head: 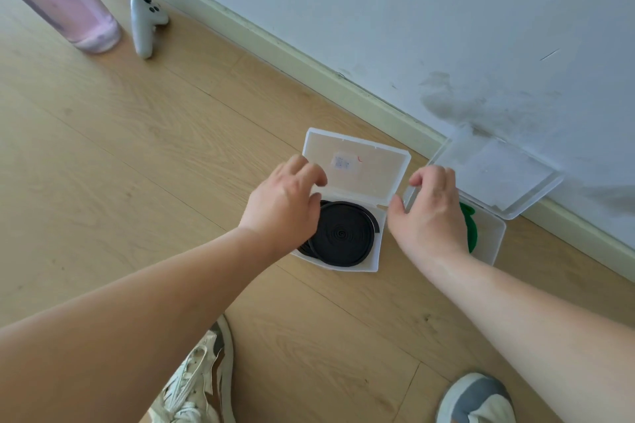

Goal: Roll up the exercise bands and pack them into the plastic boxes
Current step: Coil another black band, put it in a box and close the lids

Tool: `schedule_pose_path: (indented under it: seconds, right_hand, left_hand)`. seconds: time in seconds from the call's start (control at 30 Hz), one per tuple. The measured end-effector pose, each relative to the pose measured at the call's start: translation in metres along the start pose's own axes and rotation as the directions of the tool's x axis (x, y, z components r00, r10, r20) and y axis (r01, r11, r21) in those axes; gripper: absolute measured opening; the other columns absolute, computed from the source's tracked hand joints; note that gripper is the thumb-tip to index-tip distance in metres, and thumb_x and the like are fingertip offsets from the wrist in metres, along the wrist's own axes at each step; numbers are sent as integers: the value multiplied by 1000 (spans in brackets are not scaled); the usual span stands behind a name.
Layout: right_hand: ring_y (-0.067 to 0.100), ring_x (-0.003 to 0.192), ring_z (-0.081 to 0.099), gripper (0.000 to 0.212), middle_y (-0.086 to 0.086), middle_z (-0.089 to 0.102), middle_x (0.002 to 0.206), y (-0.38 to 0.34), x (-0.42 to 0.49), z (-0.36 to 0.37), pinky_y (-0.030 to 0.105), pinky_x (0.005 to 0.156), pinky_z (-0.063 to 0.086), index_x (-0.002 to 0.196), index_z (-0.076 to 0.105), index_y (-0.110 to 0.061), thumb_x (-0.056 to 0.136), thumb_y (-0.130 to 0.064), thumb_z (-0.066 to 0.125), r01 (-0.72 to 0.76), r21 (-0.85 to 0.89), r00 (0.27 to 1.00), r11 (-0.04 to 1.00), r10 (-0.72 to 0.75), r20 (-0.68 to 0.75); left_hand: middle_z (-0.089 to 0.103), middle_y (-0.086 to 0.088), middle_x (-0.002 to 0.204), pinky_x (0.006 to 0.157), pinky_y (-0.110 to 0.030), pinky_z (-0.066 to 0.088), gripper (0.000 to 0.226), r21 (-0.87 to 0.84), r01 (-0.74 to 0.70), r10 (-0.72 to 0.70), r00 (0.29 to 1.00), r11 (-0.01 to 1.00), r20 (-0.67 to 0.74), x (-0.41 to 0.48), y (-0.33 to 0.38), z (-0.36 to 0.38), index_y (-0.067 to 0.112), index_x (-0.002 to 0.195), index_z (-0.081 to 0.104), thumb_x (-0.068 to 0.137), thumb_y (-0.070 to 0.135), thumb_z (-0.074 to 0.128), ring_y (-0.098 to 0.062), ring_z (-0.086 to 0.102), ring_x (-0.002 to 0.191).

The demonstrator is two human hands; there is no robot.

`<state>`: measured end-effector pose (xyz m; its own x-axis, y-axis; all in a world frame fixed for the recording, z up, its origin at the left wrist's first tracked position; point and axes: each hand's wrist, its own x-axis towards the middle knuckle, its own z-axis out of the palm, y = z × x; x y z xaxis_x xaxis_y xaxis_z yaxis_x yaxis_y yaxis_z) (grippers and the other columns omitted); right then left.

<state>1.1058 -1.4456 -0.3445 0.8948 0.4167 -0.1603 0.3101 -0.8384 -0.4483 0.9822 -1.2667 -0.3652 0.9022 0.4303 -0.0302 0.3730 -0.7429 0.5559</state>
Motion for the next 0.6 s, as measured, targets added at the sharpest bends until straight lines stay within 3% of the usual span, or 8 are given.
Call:
schedule_pose_path:
  seconds: [0.07, 0.17, 0.23, 0.3, 0.37, 0.47, 0.53, 0.6]
  right_hand:
    - [34, 134, 40, 66, 13, 33, 148, -6, 4, -3, 39, 101, 45, 142, 35, -13, 88, -21, 72, 108, -54, 994, 993, -109, -5]
    - [24, 159, -3, 100, 4, -5, 172, -18, 14, -10, 40, 128, 11, 163, 1, -27, 90, -29, 70, 160, -98, 954, 982, -129, 271]
    - [22, 159, -2, 98, 1, 3, 172, -26, 21, -15, 40, 130, 8, 164, 2, -24, 92, -32, 67, 170, -82, 923, 982, -130, 363]
    - [25, 151, 19, 88, 4, 29, 161, -33, 23, -23, 40, 124, 23, 162, 18, -19, 91, -32, 67, 145, -25, 941, 989, -130, 313]
    - [24, 139, 34, 74, 0, 43, 142, -38, 17, -30, 39, 114, 37, 154, 35, -23, 90, -36, 68, 212, -77, 945, 974, -185, 272]
    - [16, 121, 46, 54, -10, 44, 124, -38, -3, -32, 38, 95, 49, 134, 52, -33, 86, -46, 72, 306, -90, 882, 948, -246, 402]
    - [13, 117, 48, 47, -14, 44, 124, -37, -16, -27, 39, 92, 51, 120, 57, -38, 81, -52, 78, 311, -36, 835, 950, -255, 488]
    - [16, 135, 41, 44, -13, 40, 143, -31, -24, -15, 41, 104, 46, 109, 63, -38, 73, -59, 81, 361, -39, 801, 932, -289, 524]
  left_hand:
    - [53, 2, 127, 81, -33, 49, 33, 16, 66, -66, 997, 998, -26, 11, 4, -10, 19, 125, 57, 93, 19, 63, -22, 56, 115]
    - [29, 0, 161, 109, -38, 42, 68, -36, 145, -144, 989, 989, 39, 21, 14, -23, 22, 154, 33, 93, 20, 63, -24, 34, 145]
    - [9, 3, 171, 120, -39, 30, 83, -116, 194, -178, 975, 974, 135, 22, 20, -32, 26, 162, 15, 93, 19, 61, -21, 15, 157]
    - [9, 5, 172, 125, -38, 25, 87, -163, 192, -163, 970, 968, 179, 19, 23, -39, 25, 164, 9, 92, 13, 56, -17, 11, 158]
    - [24, 3, 168, 121, -33, 29, 87, -161, 154, -129, 980, 975, 154, 12, 25, -47, 22, 163, 16, 85, 5, 52, -18, 22, 154]
    - [53, 1, 144, 108, -36, 44, 75, -78, 21, -12, 993, 997, 114, -4, 17, -52, 17, 151, 45, 77, 6, 54, -23, 45, 132]
    - [64, 3, 127, 97, -42, 52, 57, -40, -75, 81, 980, 996, 181, -20, 7, -44, 17, 133, 64, 76, 14, 55, -22, 54, 120]
    - [67, 8, 118, 85, -41, 57, 42, -24, -115, 118, 964, 993, 237, -37, -4, -28, 21, 118, 72, 80, 27, 57, -19, 57, 111]
